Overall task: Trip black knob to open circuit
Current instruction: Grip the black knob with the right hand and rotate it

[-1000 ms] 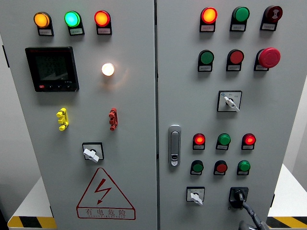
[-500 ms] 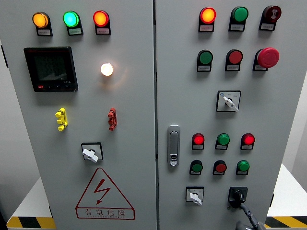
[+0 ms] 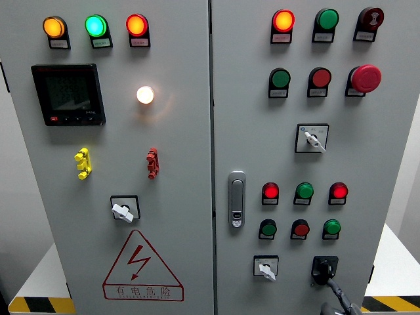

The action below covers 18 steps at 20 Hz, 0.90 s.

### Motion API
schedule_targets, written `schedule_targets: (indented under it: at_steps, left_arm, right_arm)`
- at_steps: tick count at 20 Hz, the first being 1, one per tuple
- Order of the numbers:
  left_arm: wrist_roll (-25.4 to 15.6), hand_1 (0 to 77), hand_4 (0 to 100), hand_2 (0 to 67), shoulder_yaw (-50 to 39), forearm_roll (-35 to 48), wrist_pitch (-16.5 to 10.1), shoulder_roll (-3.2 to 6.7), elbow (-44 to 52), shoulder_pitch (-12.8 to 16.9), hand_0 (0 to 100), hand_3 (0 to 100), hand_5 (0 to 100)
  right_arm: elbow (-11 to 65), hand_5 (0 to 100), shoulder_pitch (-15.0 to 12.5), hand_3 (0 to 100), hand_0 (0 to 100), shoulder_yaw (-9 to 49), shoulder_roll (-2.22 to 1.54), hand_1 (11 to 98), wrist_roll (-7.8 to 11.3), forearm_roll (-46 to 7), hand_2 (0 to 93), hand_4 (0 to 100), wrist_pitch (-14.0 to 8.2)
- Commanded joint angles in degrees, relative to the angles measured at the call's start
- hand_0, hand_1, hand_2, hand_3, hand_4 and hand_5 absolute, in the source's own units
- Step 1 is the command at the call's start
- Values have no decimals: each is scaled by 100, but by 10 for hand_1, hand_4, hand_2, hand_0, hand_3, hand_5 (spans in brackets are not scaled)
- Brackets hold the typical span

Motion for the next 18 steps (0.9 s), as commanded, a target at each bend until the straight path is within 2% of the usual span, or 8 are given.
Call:
schedule_targets:
  at_steps: [1, 11, 13, 18]
  left_arm:
    - [0, 0, 98, 194, 0, 0, 0, 0, 0, -1, 0, 262, 86]
    - [0, 0, 98, 194, 0, 0, 0, -8, 0, -1, 0, 261, 86]
    - [0, 0, 98, 194, 0, 0, 0, 0, 0, 7, 0, 261, 86]
    - [0, 0, 98, 195, 0, 0, 0, 0, 0, -1, 0, 261, 86]
  right_arm:
    - [17, 1000, -1, 955, 1000, -2, 0, 586, 0, 0, 0, 1000, 0]
    - [26, 1000, -1, 954, 1000, -81, 0, 578, -9, 0, 0, 1000, 0]
    - [17, 1000, -9, 955, 1000, -72, 18, 575, -9, 0, 0, 1000, 0]
    - [-9, 1000, -9, 956, 1000, 51, 18, 562, -9, 0, 0, 1000, 0]
